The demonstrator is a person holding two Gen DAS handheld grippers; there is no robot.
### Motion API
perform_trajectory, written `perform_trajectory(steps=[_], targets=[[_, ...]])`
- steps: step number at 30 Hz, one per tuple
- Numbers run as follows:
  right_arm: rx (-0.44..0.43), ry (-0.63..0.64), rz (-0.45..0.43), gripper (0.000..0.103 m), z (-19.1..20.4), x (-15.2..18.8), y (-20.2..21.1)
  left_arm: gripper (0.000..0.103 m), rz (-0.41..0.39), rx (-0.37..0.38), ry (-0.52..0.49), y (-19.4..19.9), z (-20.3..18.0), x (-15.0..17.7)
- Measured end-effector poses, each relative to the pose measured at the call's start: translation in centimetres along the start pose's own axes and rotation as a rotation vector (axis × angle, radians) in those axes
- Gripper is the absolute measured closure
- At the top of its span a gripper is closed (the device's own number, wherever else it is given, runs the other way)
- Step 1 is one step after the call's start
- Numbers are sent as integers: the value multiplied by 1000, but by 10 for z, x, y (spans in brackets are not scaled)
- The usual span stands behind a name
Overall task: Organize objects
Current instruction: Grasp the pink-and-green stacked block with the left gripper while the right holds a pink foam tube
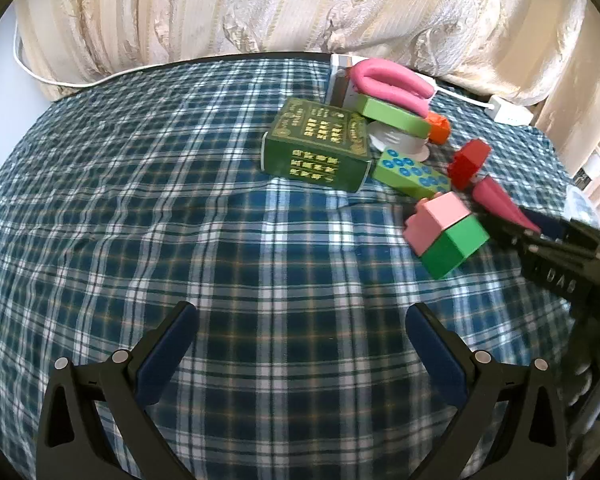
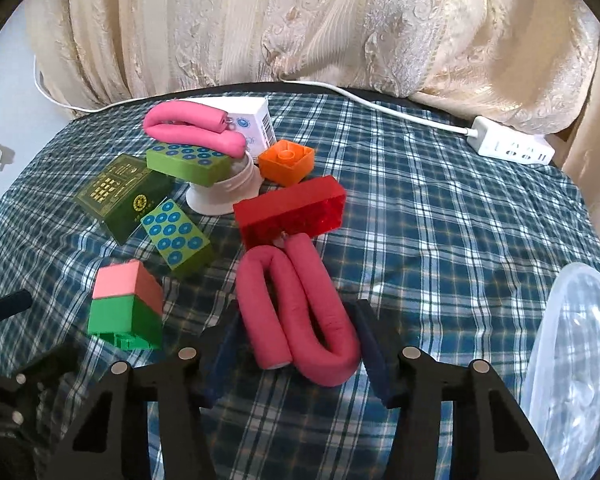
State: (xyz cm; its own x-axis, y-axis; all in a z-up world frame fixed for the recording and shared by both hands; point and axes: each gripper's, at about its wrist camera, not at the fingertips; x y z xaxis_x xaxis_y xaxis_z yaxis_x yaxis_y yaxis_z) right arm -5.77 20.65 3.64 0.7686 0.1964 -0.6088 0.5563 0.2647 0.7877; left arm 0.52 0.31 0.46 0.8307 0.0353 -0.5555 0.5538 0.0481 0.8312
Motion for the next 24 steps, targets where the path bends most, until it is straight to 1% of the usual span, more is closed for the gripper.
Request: perform_trajectory(steps=[2,7,16,22,23,24], targets=[[2,-5,-6,46,0,4,3,0,-14,-7,-15,8,-2,-1],[-23,-57,-24,46,-11,15,16,0,-41,2,-56,23,-24,-8],[-59,-97,-45,46,-24,36,35,0,-32,4,-57,22,-58,-28],[-91,-118,-61,46,-31,42,40,0,-78,-37,-90,21,-77,-38],[-97,-123,-63,46,-31,42,40,1,-83,-46,-95,19,-79,-40],[-103,-129,-65,46,-32,43,41,7,-86,-58,-99,16,-80,-41]])
Point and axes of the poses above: each gripper's, at about its wrist camera, not at the fingertips, and y roughly against the way its jaws point, z to its left, x to its underside, and after that the axes turned 8 degrees about -x, right-handed
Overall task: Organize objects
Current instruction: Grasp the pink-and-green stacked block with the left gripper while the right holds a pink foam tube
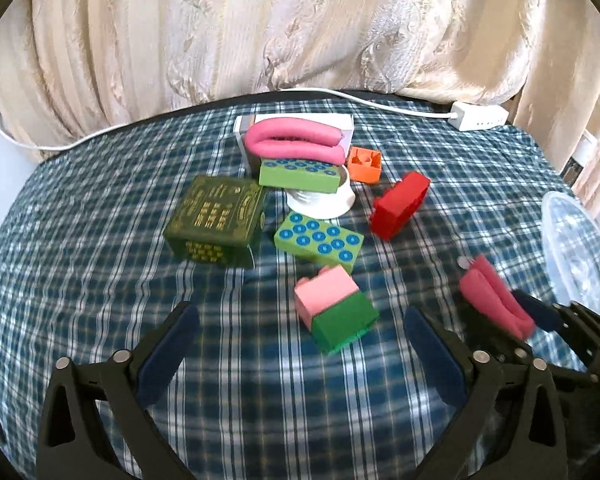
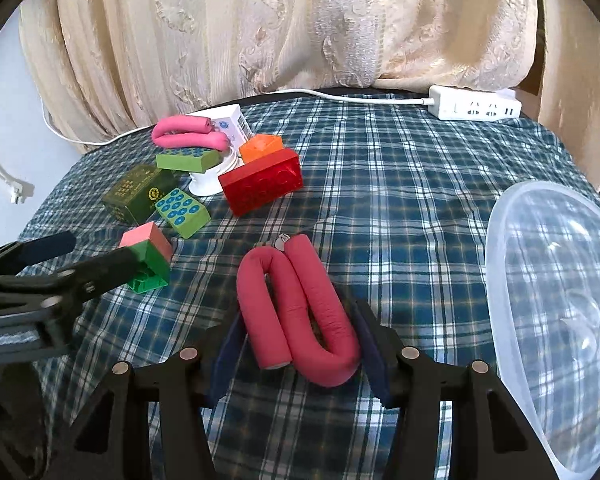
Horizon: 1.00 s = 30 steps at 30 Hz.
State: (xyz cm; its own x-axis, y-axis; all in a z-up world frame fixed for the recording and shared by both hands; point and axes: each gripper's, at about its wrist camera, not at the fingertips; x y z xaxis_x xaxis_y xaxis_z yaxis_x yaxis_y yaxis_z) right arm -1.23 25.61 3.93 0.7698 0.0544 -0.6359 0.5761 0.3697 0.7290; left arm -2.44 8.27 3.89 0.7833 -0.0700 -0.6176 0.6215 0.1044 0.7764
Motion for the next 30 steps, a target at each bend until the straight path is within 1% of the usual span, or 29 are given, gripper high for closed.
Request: perform_trajectory(steps=[2,3,7,11,13,15,16,17,18,20,22,25,30], targets=[[-12,-8,-4,46,-3,1,1,13,17,-13,2,-8,-1,-1],[-15,-11,-5,46,-3,2,2,15,26,-10,7,-11,0,-1],[-22,-16,-7,46,-3,2,2,15,35,-14,13,-16,-1,1],[-21,-15,-7,46,-4,2,3,26,40,-8,14,-19,-1,1],[-22,-15,-7,46,-4,1,3,34,52,-2,17,-22,-1,1],[-23,-16,-7,46,-4,1,3,51,70,12,25,-25,1,3],[-24,-16,-7,46,-4,1,3,55,80,24,31,-27,2,3],[-27,-17,-8,46,-5,1,3,63,84,35,36,-27,3,3],[-32,-20,-10,46,-5,2,4,67,87,47,44,-27,5,4],[-40,-24,-16,46,-6,2,5,68,76,48,48,-23,7,5],[-47,-25,-30,46,-6,2,7,70,52,40,42,-17,7,4],[-60,-27,-49,47,-6,3,11,70,31,36,36,-9,8,3],[-74,-32,-78,47,-7,3,17,70,18,41,22,0,4,5]])
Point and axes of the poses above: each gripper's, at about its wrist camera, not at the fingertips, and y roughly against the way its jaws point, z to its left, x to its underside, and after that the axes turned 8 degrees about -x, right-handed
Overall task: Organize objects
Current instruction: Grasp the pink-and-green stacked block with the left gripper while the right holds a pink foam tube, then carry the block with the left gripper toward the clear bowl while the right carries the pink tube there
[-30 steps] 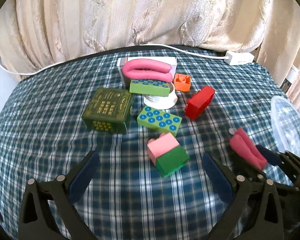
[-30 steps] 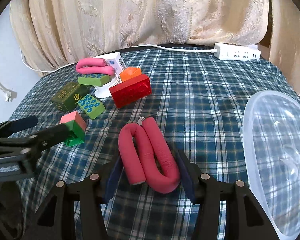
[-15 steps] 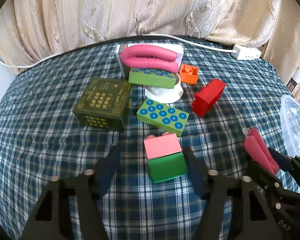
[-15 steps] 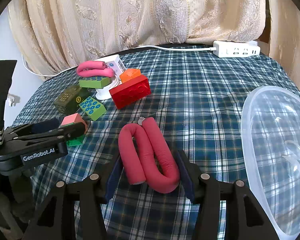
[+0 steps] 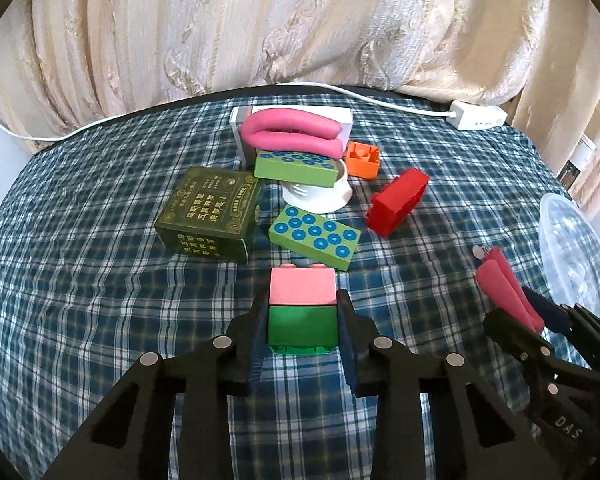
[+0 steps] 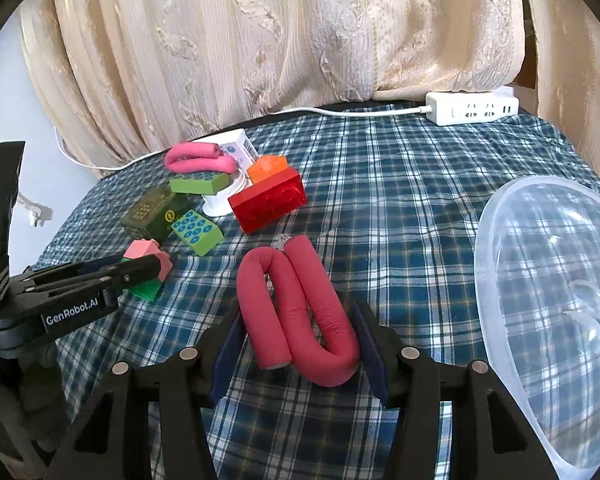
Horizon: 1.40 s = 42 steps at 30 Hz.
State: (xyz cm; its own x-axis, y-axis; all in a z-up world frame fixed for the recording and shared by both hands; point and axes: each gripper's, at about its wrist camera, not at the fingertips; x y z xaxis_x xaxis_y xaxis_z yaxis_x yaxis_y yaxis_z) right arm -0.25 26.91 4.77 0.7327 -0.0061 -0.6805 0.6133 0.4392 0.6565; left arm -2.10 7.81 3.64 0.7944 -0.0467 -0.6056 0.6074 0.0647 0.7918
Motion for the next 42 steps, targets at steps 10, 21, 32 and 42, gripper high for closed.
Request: perform_trajectory(steps=[10,21,32,42], targets=[[9,-31,-80,47,-7,-4,27,70,-28,9,-42,20,-20,1],[177,-123,-207,47,-54,-3,91,71,-51,65,-138,33,-66,-6],[310,-217,-272,47,-109,10,133,71,-68,164,-248,47,-128,-13],[364,-257,-288,46,-132,20,146,70,-98,238,-340,55,-186,-23]])
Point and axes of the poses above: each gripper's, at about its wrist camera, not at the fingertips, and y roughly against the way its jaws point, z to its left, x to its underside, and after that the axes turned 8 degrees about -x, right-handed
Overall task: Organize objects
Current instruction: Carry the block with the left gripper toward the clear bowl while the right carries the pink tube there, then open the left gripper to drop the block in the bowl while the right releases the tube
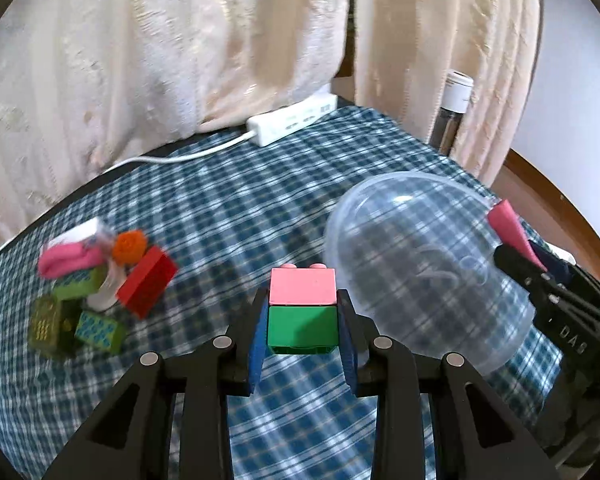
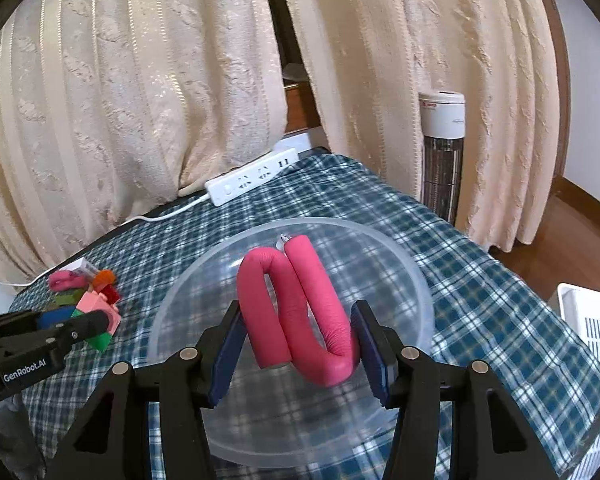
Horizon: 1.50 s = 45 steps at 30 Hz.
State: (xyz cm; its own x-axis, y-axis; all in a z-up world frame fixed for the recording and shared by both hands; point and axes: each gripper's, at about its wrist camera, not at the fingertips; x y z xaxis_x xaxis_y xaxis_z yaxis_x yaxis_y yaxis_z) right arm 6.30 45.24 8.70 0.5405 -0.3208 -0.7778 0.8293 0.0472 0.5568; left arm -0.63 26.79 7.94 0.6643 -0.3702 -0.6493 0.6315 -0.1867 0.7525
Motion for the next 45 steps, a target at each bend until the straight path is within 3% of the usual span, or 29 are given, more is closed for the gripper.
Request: perform_trajectory(steps=[14,16,18,19,23,45], targets=[[38,-33,0,46,-17,-8,-10,69,12,87,-40,-27,-37,-24],[42,-37,0,45,-16,-10,-12,63,9,105,-49,-28,-39,-24],[48,-44,-7,45,-16,-11,-14,37,4,110,-46,-28,-39,-25],[48,-44,-8,43,-15,-11,-14,35,-7,110,-34,-27,-36,-25],[51,-36,-26,29,-11,-11,-11,34,-7,110,3,-25,-25,-25],[6,-14,-22,23,29,-6,-3,31,21,-38,109,-12,38,1]])
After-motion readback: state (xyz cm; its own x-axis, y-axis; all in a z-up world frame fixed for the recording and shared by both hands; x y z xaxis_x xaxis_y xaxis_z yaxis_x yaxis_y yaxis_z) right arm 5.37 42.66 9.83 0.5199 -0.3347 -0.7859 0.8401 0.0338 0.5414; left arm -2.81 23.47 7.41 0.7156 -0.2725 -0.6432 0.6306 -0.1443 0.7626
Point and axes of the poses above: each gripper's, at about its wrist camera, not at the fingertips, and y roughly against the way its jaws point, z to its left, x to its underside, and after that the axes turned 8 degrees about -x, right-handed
